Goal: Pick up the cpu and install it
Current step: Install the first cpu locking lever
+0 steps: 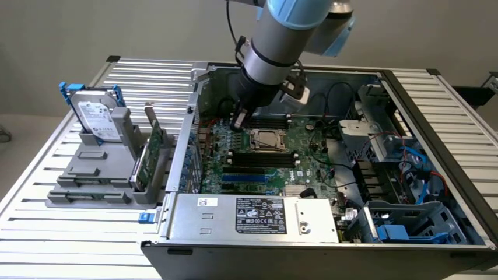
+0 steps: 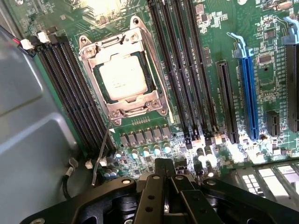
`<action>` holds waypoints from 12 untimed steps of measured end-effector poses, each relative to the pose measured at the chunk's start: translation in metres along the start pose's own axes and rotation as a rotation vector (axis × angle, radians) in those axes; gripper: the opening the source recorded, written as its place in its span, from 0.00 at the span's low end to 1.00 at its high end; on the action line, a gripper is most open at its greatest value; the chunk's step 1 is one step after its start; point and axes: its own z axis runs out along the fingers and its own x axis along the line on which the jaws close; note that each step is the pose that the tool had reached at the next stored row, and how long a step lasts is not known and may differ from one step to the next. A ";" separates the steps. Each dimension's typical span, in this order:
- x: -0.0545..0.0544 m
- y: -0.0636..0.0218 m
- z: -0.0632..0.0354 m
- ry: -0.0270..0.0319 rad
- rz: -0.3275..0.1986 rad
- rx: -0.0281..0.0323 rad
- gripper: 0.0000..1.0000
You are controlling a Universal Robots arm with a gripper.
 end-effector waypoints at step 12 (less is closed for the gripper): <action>0.000 0.0000 0.0002 0.0631 0.198 -0.0224 0.11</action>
